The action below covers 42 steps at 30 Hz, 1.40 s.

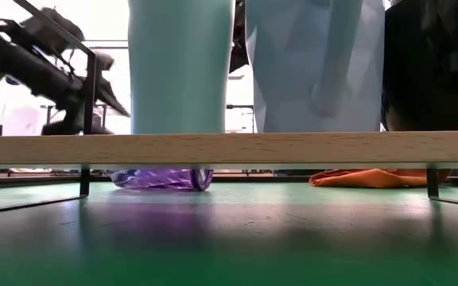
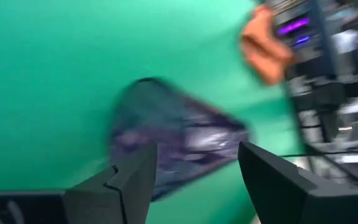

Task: Stack small to large cups/mugs on shelf
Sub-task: Put the violet cup on the shelf

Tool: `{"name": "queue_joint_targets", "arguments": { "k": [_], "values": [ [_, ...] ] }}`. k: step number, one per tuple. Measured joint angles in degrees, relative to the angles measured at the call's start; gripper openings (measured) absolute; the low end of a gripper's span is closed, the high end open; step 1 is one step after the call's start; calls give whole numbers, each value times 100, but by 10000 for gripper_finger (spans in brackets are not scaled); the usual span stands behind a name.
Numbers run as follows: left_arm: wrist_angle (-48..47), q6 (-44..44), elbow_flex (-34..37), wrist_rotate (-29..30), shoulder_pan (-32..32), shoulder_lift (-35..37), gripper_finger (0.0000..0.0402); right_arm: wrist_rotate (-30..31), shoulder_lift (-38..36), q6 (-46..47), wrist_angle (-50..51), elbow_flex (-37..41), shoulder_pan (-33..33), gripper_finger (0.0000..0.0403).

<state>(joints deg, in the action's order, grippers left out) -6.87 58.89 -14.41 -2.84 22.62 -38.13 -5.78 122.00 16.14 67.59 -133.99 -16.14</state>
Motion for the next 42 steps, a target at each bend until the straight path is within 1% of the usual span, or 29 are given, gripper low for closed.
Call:
{"name": "queue_joint_targets", "arguments": {
  "k": [2,4,7,9,11,14,16,19,22,25,27,30,32,34,36,38,40,42],
  "values": [
    [63,-222,9,-295,298,-397,212,0,-3,39,-2,0,0,272],
    [415,-390,11,-610,509,-788,212,0,-5,39,-2,0,0,271],
    [1484,-600,9,-960,657,-1331,212,38,-5,39,0,0,0,268],
    [2075,-694,1,-1235,703,-1735,212,176,-5,39,5,0,0,266],
    [2247,-792,-85,-1452,707,-2186,212,325,-5,37,8,0,0,265],
    [2243,-1091,-247,-1794,705,-2891,206,444,-8,35,36,2,-13,266],
    [2339,-1265,-383,-1969,694,-3289,187,443,-12,37,107,2,-39,267],
    [2419,-1445,-572,-2090,703,-3636,141,450,-14,37,225,2,-78,267],
    [2629,-1759,-884,-2129,703,-3658,80,452,-14,37,295,2,-103,266],
    [2507,-2064,-1103,-2140,703,-3565,18,450,-14,37,298,2,-114,262],
    [2388,-2200,-1259,-2052,704,-3440,8,450,-16,37,313,2,-114,259],
    [1617,-2469,-1494,-1856,705,-3226,3,447,-22,35,316,3,-114,254],
    [772,-2670,-1729,-1687,701,-2999,2,444,-31,-36,358,4,-118,252],
    [-305,-2960,-2153,-1635,701,-2650,1,439,-49,-164,501,4,-147,249],
    [-1577,-3379,-2782,-1587,665,-2249,1,433,-80,-246,676,4,-205,247],
    [-2896,-3854,-3619,-1323,544,-1953,1,436,-136,-317,851,8,-281,244],
    [-4219,-4243,-4584,-907,355,-1820,1,435,-196,-370,889,9,-359,242],
    [-5205,-4485,-5530,-580,129,-1858,1,434,-264,-423,881,9,-440,242]
  ]
}}
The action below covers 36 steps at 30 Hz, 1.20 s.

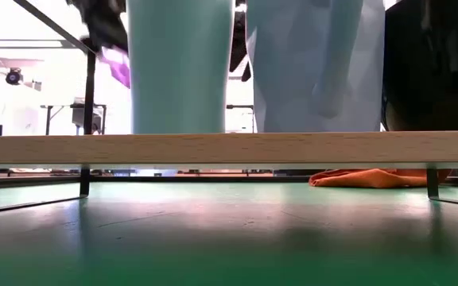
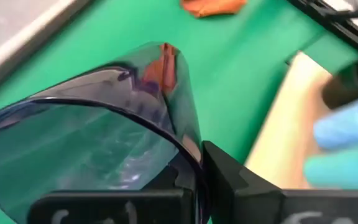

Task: Stack small to large cups/mugs on shelf
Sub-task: Put the violet cup on the shelf

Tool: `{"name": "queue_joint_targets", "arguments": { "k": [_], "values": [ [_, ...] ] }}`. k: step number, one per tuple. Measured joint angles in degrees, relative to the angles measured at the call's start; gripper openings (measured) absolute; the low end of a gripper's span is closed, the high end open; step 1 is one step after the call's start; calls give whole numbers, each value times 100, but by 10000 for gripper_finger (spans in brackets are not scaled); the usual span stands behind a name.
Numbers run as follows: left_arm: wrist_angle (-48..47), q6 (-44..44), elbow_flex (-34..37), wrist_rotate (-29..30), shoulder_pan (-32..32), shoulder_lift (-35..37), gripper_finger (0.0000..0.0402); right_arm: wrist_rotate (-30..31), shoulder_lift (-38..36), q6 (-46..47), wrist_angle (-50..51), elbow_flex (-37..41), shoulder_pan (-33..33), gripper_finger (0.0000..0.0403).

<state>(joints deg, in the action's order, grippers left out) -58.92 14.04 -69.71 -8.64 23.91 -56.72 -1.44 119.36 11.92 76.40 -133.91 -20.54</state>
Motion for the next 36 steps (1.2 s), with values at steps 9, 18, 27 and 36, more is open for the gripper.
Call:
{"name": "queue_joint_targets", "arguments": {
  "k": [9,18,27,36],
  "values": [
    [-2848,130,-3078,999,-1754,-1174,0,-184,-158,-92,-3,0,-290,242],
    [-3093,235,-3999,1220,-3717,-2381,0,-198,-189,7,180,0,-284,242],
    [-3116,2429,-4194,1346,-4943,-3012,0,-198,-189,-202,621,4,-160,242],
    [-3108,3518,-4839,862,-5515,-4191,0,-198,-263,-441,1162,7,277,242]
  ]
}}
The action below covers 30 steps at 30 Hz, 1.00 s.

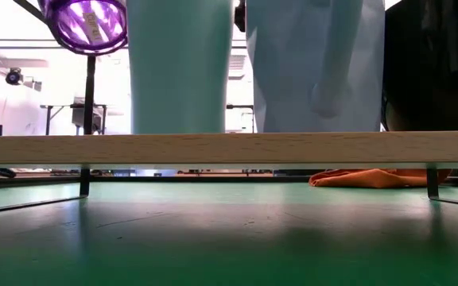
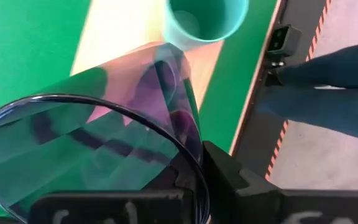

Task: Stack small to large cups/mugs on shelf
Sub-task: Put the violet cup on the shelf

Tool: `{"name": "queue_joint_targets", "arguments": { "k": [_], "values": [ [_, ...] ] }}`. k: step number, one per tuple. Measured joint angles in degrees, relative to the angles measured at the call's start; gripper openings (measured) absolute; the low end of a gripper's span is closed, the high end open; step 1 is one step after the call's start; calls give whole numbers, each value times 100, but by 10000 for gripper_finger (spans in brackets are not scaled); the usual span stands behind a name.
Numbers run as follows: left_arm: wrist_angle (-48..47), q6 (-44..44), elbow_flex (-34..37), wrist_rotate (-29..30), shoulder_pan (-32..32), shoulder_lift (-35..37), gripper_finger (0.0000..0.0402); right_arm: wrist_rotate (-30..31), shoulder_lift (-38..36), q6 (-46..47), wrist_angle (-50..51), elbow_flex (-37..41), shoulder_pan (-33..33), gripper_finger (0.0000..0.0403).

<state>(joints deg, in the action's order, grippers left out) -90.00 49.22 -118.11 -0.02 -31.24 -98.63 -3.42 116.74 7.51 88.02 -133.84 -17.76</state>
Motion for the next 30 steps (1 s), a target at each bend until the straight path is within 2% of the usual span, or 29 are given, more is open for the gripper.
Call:
{"name": "queue_joint_targets", "arguments": {
  "k": [6,12,16,21,27,30],
  "values": [
    [3,148,-434,-288,-65,-557,0,-21,-14,38,141,2,219,242],
    [-2,154,-386,-390,-122,-686,0,-441,-14,-158,200,13,484,239],
    [-2,150,-329,-362,-114,-679,0,-710,-25,-252,-29,46,765,221],
    [0,150,-249,-328,-109,-658,0,-1677,-29,-349,-1061,433,1134,157],
    [5,152,-41,-347,-109,-658,0,-2440,-29,52,-2293,1341,1197,32],
    [3,152,-3,-330,-109,-658,0,-3249,-27,311,-2977,1907,1146,15]
  ]
}}
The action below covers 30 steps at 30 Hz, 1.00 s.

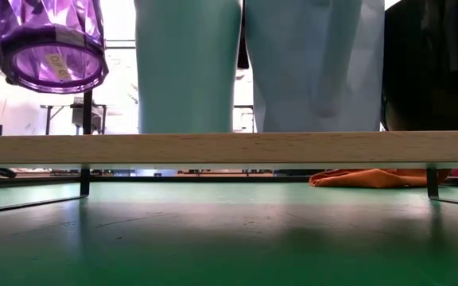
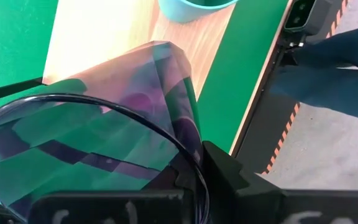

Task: Stack small to large cups/mugs on shelf
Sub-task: Put the violet cup on the shelf

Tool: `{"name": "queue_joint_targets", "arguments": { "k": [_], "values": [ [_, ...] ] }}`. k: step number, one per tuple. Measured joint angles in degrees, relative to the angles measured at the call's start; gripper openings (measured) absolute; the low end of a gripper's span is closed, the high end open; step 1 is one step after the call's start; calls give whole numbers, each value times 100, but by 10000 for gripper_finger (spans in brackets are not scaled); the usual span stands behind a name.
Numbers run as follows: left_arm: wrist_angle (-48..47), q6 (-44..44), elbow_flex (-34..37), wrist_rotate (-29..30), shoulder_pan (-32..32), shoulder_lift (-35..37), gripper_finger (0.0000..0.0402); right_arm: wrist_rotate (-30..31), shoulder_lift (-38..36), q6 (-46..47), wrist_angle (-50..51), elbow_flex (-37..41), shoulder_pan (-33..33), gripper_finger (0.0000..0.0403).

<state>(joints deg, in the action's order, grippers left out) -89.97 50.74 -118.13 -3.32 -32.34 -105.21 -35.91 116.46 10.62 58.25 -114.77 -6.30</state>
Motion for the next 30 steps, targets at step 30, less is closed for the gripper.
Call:
{"name": "queue_joint_targets", "arguments": {
  "k": [30],
  "values": [
    [-4,-43,47,520,85,0,0,-1350,49,3819,-5964,2727,793,12]
  ]
}}
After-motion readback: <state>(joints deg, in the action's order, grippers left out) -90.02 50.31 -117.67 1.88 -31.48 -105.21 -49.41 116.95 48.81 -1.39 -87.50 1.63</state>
